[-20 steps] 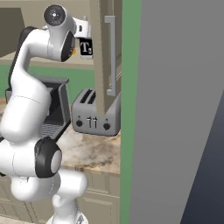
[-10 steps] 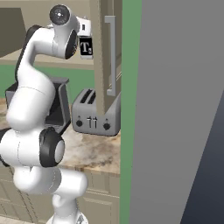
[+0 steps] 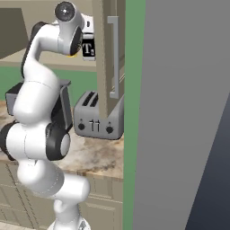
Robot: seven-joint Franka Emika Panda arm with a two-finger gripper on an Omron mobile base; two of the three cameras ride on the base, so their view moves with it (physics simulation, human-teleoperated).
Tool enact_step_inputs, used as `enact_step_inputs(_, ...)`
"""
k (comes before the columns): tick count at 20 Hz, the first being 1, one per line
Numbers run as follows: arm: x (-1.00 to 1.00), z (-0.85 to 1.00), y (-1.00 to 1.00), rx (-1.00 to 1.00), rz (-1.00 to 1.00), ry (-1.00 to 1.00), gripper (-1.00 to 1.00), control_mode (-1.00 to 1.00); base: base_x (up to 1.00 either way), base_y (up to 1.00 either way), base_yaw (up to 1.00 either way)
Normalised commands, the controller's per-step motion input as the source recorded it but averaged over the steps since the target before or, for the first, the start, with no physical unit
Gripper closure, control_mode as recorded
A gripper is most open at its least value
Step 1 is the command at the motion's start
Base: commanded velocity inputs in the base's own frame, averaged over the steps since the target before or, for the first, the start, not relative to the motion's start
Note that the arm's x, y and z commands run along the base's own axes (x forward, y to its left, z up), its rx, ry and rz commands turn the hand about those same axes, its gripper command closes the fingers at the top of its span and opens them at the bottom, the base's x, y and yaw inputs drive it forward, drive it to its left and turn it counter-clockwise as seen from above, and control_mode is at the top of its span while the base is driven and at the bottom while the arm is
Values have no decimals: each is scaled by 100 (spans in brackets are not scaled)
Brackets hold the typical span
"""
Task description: Open the cabinet directly in front. Then move the liquor and the cup to the dining counter with the candle on it.
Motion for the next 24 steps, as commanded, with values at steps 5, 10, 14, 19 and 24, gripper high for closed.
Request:
enact_step_inputs(5,24,0,0,0,0,0,-100,-100,0,0,0)
enact_step_inputs(10,26,0,0,0,0,0,-100,-100,0,0,0)
enact_step_inputs(14,30,0,0,0,0,0,-100,-100,0,0,0)
enact_step_inputs(19,27,-2,0,0,0,0,-100,-100,0,0,0)
enact_step_inputs(24,19,-3,0,0,0,0,-100,-100,0,0,0)
